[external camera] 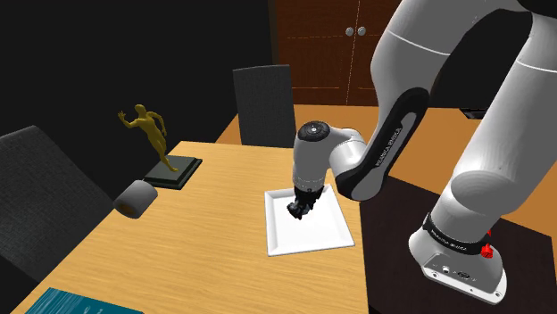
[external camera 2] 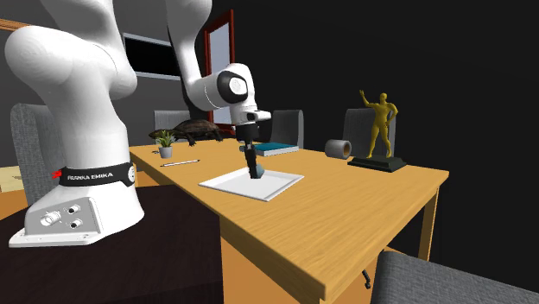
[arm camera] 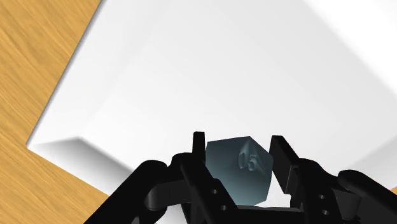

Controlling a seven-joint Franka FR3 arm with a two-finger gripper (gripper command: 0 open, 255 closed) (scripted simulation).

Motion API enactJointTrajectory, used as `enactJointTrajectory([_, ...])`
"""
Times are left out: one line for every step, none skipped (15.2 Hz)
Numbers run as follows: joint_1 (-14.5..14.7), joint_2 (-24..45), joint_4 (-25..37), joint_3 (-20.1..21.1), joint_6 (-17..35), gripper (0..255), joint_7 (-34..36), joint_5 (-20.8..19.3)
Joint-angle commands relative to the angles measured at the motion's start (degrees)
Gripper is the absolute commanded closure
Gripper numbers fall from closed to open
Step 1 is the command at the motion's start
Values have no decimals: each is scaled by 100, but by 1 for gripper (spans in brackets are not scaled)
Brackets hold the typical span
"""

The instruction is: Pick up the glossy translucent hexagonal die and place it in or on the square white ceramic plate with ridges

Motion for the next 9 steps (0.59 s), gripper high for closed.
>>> enactJointTrajectory([-17,58,10,-21,36,255,104,-151])
enactJointTrajectory([-16,58,10,-22,36,255,103,-150])
enactJointTrajectory([-16,58,10,-23,36,255,104,-151])
enactJointTrajectory([-16,58,10,-23,36,255,104,-151])
enactJointTrajectory([-16,58,10,-23,36,255,104,-151])
enactJointTrajectory([-16,58,10,-23,36,255,104,-151])
enactJointTrajectory([-16,58,10,-23,36,0,104,-152])
enactJointTrajectory([-16,58,10,-23,36,0,104,-152])
enactJointTrajectory([-16,58,10,-23,36,0,104,-152])
